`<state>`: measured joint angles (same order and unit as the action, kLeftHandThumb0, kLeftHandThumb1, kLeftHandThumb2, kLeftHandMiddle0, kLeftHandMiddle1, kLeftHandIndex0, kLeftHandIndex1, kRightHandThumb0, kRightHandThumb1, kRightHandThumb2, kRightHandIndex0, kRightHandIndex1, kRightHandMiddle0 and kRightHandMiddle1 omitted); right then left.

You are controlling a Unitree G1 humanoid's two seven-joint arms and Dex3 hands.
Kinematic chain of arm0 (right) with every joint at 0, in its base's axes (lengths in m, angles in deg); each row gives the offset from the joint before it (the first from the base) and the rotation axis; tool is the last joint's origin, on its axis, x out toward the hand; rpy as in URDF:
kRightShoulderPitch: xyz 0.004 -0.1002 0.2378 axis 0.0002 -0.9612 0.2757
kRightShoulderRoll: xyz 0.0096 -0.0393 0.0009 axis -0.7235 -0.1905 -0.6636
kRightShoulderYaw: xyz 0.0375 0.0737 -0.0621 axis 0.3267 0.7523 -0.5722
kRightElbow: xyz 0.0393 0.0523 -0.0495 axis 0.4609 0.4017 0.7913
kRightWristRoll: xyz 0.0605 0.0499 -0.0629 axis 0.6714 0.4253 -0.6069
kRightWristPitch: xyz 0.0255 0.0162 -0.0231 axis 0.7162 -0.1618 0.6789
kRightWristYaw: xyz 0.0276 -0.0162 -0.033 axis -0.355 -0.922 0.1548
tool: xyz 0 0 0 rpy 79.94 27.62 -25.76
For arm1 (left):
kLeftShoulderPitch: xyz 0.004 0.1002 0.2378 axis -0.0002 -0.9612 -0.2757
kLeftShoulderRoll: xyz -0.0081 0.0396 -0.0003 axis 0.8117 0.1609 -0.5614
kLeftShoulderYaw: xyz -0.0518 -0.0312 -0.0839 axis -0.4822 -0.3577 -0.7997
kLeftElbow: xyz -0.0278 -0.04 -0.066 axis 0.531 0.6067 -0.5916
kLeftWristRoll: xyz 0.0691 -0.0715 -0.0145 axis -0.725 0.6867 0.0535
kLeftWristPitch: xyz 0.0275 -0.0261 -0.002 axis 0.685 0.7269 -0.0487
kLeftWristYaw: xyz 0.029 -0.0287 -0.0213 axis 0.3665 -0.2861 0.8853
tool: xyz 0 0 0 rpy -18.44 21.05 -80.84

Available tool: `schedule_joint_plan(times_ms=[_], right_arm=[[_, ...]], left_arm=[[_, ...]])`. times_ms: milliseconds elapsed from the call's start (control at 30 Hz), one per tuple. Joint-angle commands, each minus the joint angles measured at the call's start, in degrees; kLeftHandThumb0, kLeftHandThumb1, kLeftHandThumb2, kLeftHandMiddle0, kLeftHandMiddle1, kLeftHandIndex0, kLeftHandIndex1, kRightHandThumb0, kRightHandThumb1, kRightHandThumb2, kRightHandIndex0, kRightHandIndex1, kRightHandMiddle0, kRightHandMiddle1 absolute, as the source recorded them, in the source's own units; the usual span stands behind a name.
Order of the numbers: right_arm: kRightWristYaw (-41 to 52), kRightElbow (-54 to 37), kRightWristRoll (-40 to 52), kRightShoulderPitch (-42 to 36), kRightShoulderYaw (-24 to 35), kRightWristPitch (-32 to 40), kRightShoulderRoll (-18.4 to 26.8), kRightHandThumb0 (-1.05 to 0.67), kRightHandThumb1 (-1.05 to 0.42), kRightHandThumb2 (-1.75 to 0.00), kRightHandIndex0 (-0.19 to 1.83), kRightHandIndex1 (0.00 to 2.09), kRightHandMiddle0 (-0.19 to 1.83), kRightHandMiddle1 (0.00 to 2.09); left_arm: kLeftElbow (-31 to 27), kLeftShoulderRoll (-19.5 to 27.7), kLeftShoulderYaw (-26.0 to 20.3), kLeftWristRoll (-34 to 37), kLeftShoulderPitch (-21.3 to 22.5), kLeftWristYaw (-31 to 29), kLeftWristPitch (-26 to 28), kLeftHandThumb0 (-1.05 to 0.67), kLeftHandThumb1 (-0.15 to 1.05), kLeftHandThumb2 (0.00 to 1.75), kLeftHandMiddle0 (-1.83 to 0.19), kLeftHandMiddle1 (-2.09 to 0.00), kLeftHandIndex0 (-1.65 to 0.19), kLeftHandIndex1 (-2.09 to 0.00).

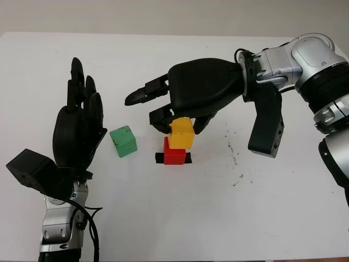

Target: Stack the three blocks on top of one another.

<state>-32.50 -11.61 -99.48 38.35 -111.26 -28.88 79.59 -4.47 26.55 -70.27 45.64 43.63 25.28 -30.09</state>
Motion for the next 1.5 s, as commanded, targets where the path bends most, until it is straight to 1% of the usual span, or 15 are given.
schedule_joint_plan(times_ms=[0, 467, 700, 1200, 1367, 1467], right_arm=[[0.3, 0.4, 1.2, 0.1, 1.0, -0.5, -0.5, -0.47, -0.93, -0.05, 0.26, 0.06, 0.43, 1.49], [2.1, -0.5, 2.1, -1.0, 1.4, -0.8, -0.9, -0.47, -0.92, -0.06, 0.25, 0.05, 0.43, 1.48], [0.9, -2.8, -0.2, -1.4, 1.1, -0.1, -0.4, -0.48, -0.92, -0.05, 0.24, 0.05, 0.41, 1.51], [1.0, -1.3, 0.1, -1.9, 0.8, -0.6, -1.0, -0.45, -0.92, -0.05, 0.22, 0.04, 0.44, 1.50], [0.7, -1.4, -0.4, -2.0, 0.7, -0.2, -0.9, -0.45, -0.93, -0.06, 0.21, 0.04, 0.36, 1.47], [-0.1, -1.2, -0.8, -2.1, 0.6, -0.2, -0.9, -0.45, -0.95, -0.06, 0.18, 0.03, 0.26, 1.40]], left_arm=[[-0.9, -0.2, 0.3, -0.2, 0.0, 0.1, -0.6, -0.74, 1.05, 0.55, 0.19, 0.00, 0.19, 0.00], [-0.4, -0.5, 0.5, -0.4, -0.1, 0.1, -0.8, -0.75, 1.05, 0.55, 0.19, 0.00, 0.19, 0.00], [-1.1, -0.7, 0.7, -0.3, -0.6, 0.7, -0.1, -0.76, 1.05, 0.53, 0.19, 0.00, 0.19, 0.00], [-1.7, -1.1, 1.1, -0.5, -0.9, 1.6, 0.5, -0.76, 1.05, 0.53, 0.19, 0.00, 0.19, 0.00], [-1.6, -1.2, 1.1, -0.6, -0.9, 1.6, 0.1, -0.76, 1.05, 0.53, 0.19, 0.00, 0.19, 0.00], [-1.2, -1.2, 1.1, -0.4, -0.8, 1.4, -0.1, -0.75, 1.05, 0.53, 0.19, 0.00, 0.19, 0.00]])
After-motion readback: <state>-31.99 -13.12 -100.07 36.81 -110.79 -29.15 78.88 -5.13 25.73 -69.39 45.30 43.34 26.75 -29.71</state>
